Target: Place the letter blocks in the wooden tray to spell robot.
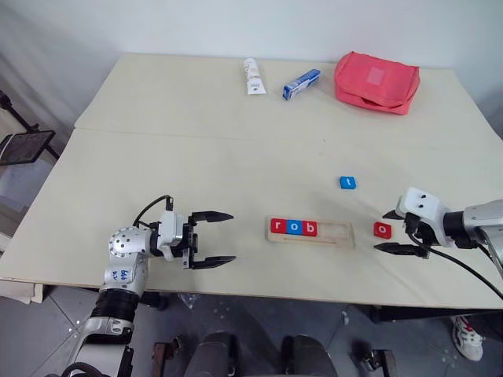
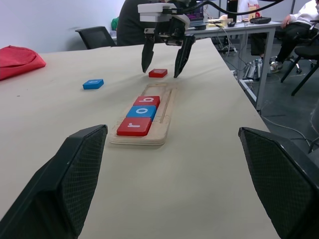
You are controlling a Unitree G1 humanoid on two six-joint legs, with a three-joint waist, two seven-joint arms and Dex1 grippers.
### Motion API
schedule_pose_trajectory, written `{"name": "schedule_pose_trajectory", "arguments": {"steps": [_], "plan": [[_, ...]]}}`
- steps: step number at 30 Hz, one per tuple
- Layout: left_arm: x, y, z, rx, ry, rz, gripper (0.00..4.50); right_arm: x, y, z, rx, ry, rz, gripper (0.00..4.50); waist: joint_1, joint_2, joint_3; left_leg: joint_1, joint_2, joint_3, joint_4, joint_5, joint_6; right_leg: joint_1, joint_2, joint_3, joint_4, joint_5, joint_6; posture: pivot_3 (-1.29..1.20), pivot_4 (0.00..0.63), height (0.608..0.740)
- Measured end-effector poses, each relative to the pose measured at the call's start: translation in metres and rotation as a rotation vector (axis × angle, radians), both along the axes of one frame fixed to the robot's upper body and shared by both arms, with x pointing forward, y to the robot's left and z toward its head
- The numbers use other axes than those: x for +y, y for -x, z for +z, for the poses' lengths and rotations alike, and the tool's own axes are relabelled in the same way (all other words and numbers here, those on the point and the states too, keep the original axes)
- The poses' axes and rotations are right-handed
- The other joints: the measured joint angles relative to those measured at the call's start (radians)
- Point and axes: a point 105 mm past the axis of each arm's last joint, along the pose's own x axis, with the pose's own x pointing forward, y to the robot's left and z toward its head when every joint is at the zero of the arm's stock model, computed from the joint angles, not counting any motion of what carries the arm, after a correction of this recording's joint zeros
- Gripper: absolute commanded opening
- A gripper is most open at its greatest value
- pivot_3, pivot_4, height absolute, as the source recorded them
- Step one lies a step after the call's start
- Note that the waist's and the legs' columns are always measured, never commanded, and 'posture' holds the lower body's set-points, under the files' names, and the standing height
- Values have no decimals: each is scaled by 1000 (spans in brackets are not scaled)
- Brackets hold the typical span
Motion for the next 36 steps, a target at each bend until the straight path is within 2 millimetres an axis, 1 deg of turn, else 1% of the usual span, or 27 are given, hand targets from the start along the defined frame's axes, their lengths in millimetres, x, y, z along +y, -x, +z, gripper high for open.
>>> {"name": "schedule_pose_trajectory", "arguments": {"steps": [2,9,10,14,16,18,20,22,25,27,30,33,36], "plan": [[0,0,0,-1,0,-2,4500,0,-1,0,1,1,-7,3938,0,0,0,0,0,0,0,0,0,0,0,0,0,0,0,0,150,740],[-3,-3,4,-7,2,-17,4500,1,-1,0,2,5,-10,1576,1,0,0,0,0,0,1,0,0,0,0,0,0,0,0,0,150,740],[-3,-3,3,-7,2,-17,4500,2,-2,0,2,6,-10,1442,1,0,0,0,0,0,1,0,0,0,0,0,0,0,0,0,150,740],[-3,-3,3,-6,-1,-24,4500,2,-2,0,6,5,-18,1451,1,0,0,0,0,0,1,0,0,0,0,0,0,0,0,0,150,740],[-3,-3,3,-6,-2,-24,4500,6,-4,5,-4,10,-25,1451,0,0,0,0,0,1,1,0,0,0,0,0,0,0,0,0,150,740],[-3,-3,3,-6,-2,-24,4500,14,-9,19,-36,10,-21,1451,-1,0,0,0,0,1,1,0,0,-1,0,0,0,0,0,0,150,740],[-3,-2,3,-6,-2,-25,4500,30,-10,35,-61,3,5,1451,-3,0,0,0,1,1,0,0,-1,-1,0,-1,0,0,0,0,150,740],[-3,-2,2,-5,-3,-26,4500,44,-7,42,-61,2,30,1451,-1,0,0,0,1,0,0,0,-1,-1,0,-1,1,0,0,0,150,740],[-3,-1,1,-2,-4,-26,4500,58,-3,38,-21,10,46,1451,4,0,0,-1,0,-1,0,0,-1,-1,-1,-1,1,0,0,0,150,740],[-4,-1,1,-1,-2,-26,4500,77,-2,35,-8,-17,75,1451,3,0,0,-1,0,-1,0,0,-1,-1,-1,-1,1,0,0,0,150,740],[-5,-1,1,0,-1,-27,4500,96,2,25,16,-11,129,1451,3,0,0,-1,0,-1,0,0,-1,-1,-1,-2,1,0,0,0,150,740],[-5,-2,1,-1,3,-22,4500,108,1,17,33,-13,137,1451,1,0,0,-1,-1,-1,0,0,-1,-1,-1,-1,1,0,0,0,150,740],[-6,0,0,-1,4,-22,4500,113,0,17,25,-2,146,1451,-1,0,0,-1,-1,-1,0,0,-1,-2,-1,-2,2,0,0,0,150,740]]}}
